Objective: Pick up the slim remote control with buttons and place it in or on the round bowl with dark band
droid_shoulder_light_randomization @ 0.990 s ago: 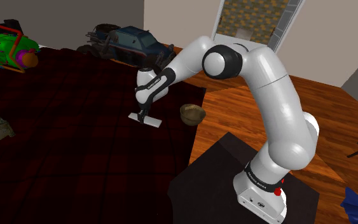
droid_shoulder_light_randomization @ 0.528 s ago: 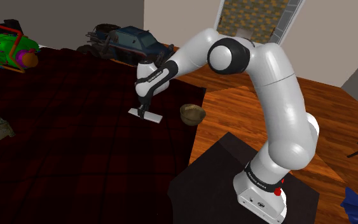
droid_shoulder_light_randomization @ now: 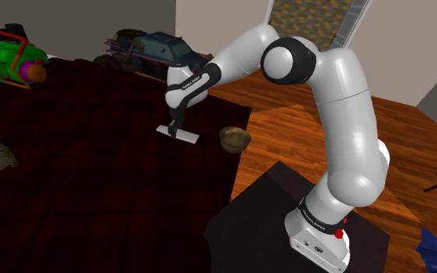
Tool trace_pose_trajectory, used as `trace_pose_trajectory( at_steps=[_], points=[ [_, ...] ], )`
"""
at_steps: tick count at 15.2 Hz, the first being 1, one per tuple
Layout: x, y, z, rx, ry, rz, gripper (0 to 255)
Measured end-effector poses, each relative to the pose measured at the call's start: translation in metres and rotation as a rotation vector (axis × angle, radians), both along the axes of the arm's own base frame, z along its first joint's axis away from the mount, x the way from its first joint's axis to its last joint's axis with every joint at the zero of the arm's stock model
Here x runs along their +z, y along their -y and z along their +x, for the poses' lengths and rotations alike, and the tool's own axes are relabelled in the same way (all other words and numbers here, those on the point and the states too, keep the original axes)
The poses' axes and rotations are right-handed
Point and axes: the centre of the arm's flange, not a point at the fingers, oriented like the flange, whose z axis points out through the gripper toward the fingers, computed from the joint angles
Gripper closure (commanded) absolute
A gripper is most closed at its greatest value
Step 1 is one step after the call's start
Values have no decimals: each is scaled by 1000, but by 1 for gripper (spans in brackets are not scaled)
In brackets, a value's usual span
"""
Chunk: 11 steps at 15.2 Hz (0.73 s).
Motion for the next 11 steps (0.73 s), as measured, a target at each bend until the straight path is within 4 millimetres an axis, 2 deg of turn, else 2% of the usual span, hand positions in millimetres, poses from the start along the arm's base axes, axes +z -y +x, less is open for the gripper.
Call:
trace_pose_trajectory(
  at_steps=[11],
  points=[
    [56,0,0,0,0,0,255]
  ],
)
